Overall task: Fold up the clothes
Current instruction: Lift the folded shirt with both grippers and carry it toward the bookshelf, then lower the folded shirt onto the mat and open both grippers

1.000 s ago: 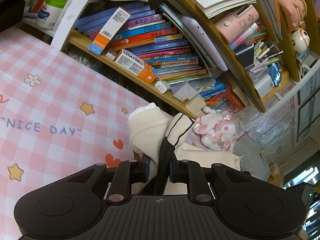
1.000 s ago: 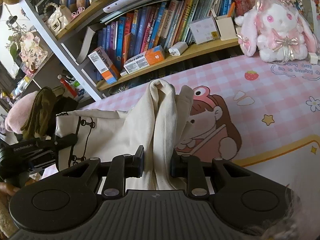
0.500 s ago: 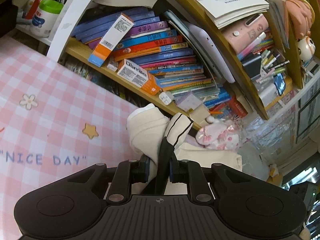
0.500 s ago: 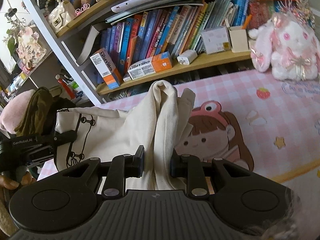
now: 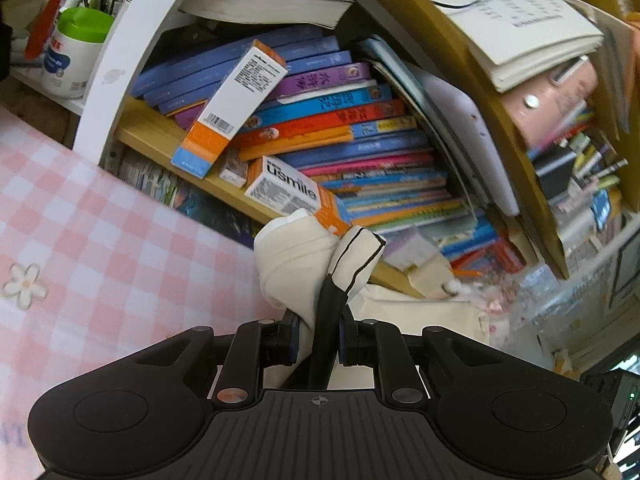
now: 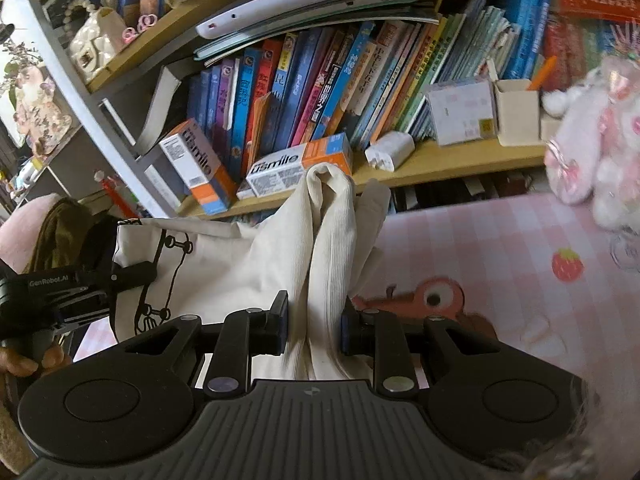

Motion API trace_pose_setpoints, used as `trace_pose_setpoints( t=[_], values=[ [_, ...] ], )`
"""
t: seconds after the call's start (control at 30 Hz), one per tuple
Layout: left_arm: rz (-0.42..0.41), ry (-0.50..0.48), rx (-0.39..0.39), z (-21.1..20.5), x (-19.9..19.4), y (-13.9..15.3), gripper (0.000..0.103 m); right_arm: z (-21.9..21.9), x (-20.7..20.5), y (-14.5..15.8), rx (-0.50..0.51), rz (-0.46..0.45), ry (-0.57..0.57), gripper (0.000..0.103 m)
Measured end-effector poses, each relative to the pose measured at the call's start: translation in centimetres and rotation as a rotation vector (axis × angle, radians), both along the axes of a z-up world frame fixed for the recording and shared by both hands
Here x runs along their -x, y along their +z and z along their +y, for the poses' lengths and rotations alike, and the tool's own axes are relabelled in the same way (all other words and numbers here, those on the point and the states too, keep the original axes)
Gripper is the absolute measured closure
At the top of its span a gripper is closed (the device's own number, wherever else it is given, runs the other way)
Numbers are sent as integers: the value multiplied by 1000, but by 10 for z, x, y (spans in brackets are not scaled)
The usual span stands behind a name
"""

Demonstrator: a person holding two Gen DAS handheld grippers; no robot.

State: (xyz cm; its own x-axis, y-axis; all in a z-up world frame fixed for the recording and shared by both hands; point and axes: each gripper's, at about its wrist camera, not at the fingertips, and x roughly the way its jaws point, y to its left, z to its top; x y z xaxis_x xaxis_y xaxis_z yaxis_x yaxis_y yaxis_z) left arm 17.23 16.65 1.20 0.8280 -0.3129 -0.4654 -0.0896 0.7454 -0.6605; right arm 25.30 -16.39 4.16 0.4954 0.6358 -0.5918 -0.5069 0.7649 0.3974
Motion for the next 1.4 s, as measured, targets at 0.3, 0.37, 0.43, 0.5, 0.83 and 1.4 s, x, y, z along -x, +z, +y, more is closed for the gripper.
trace_pose_setpoints(
  t=[0.3,0.37,0.43,0.5,0.83,1.4],
  values=[
    [13,25,4,12,-50,-13,88,13,-61,-18,-15,17,-1,82],
    [19,29,11,16,-58,-17,88,16,-73,-24,-14,25,-3,82],
    [25,31,12,19,-65,-23,89,18,-82,-30,-12,28,-5,82],
    [45,38,8,21,-73,-33,89,19,-91,-37,-12,31,-1,82],
    [105,112,61,44,-88,-69,82,9,-118,-80,23,64,-62,58],
    [127,223,245,62,-83,-93,70,10,-141,-93,60,58,-110,91]
  ],
)
